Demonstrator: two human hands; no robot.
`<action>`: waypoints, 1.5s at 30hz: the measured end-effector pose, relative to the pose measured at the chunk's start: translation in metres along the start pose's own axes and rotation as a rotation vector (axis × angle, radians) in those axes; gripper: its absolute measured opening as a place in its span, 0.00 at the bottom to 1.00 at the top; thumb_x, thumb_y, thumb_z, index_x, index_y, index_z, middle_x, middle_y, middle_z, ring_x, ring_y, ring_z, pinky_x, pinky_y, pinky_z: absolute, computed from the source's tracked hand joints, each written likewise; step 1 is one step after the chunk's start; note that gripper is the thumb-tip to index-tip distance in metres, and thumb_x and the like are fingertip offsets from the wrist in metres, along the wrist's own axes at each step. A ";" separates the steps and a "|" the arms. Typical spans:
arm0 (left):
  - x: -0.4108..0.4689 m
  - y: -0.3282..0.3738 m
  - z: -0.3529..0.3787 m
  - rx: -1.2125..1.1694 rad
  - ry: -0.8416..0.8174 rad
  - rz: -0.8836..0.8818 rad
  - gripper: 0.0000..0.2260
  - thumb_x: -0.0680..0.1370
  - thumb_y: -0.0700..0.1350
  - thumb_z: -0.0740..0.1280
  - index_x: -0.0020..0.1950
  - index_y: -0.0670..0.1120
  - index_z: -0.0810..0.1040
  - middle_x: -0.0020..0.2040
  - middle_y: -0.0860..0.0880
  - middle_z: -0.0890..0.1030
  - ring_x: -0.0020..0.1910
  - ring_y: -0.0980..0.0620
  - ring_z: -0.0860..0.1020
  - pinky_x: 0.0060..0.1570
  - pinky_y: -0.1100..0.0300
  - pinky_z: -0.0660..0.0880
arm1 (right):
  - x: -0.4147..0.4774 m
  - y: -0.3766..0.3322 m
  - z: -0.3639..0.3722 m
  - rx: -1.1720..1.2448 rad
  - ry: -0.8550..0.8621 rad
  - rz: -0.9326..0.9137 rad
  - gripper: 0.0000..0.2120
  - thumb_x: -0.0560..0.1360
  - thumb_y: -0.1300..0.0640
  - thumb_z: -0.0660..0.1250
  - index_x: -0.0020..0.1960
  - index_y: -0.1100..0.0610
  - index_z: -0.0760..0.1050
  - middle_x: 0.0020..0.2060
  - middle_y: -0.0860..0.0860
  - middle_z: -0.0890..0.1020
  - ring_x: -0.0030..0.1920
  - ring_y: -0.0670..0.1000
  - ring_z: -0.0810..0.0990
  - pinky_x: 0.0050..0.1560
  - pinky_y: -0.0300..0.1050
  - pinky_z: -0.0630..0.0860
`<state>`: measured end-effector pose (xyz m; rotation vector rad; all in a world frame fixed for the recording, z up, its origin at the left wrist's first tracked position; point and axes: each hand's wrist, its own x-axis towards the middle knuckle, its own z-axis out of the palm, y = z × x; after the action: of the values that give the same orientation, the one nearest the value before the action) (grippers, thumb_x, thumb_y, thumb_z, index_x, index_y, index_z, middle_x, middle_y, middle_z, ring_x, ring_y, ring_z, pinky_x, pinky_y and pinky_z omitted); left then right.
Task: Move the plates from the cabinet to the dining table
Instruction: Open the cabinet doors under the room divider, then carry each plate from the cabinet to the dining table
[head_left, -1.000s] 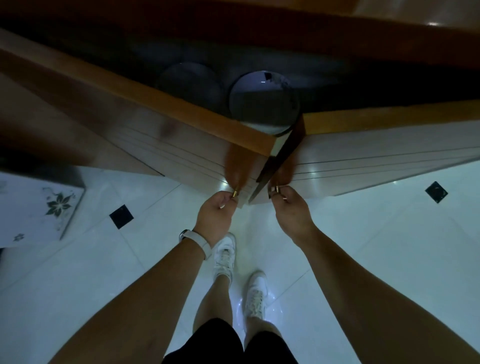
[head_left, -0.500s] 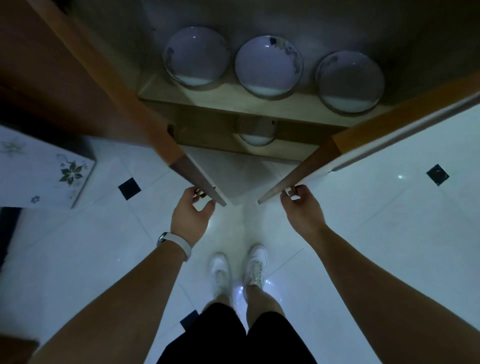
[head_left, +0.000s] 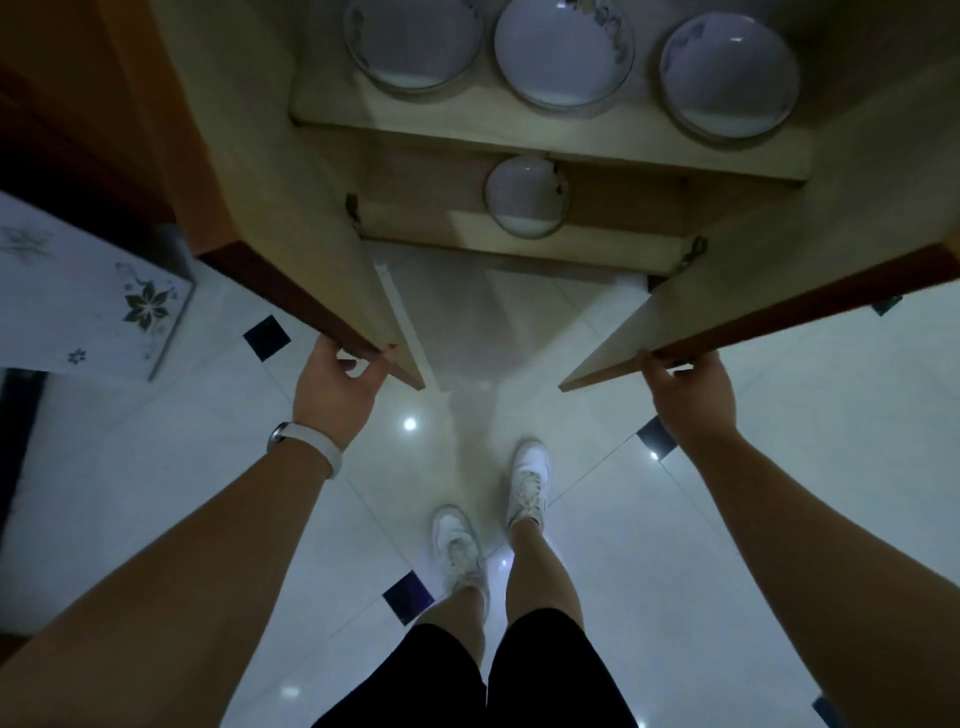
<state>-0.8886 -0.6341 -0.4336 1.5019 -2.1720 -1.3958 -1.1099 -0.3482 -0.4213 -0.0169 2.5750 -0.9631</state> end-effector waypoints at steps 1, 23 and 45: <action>-0.002 -0.003 -0.007 -0.011 0.013 -0.016 0.21 0.72 0.56 0.74 0.61 0.53 0.73 0.56 0.55 0.79 0.51 0.54 0.78 0.46 0.67 0.71 | -0.005 0.004 -0.003 -0.006 0.015 0.004 0.13 0.74 0.47 0.70 0.54 0.51 0.73 0.47 0.45 0.80 0.48 0.47 0.78 0.46 0.39 0.71; 0.009 -0.069 -0.105 0.149 0.102 -0.151 0.24 0.77 0.52 0.68 0.69 0.46 0.68 0.66 0.44 0.75 0.63 0.41 0.74 0.60 0.52 0.68 | -0.046 0.057 -0.038 -0.065 0.212 0.471 0.27 0.81 0.43 0.55 0.72 0.60 0.64 0.67 0.62 0.74 0.64 0.65 0.73 0.62 0.56 0.70; -0.028 0.084 -0.120 0.537 -0.138 0.601 0.27 0.74 0.56 0.58 0.67 0.40 0.74 0.63 0.40 0.77 0.59 0.41 0.76 0.59 0.51 0.72 | -0.081 -0.097 -0.044 -0.291 -0.157 -0.127 0.26 0.80 0.43 0.58 0.73 0.56 0.66 0.69 0.57 0.71 0.66 0.59 0.73 0.67 0.55 0.68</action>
<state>-0.8602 -0.6779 -0.2939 0.7324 -2.8982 -0.7700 -1.0630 -0.3830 -0.3010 -0.3259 2.5674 -0.5942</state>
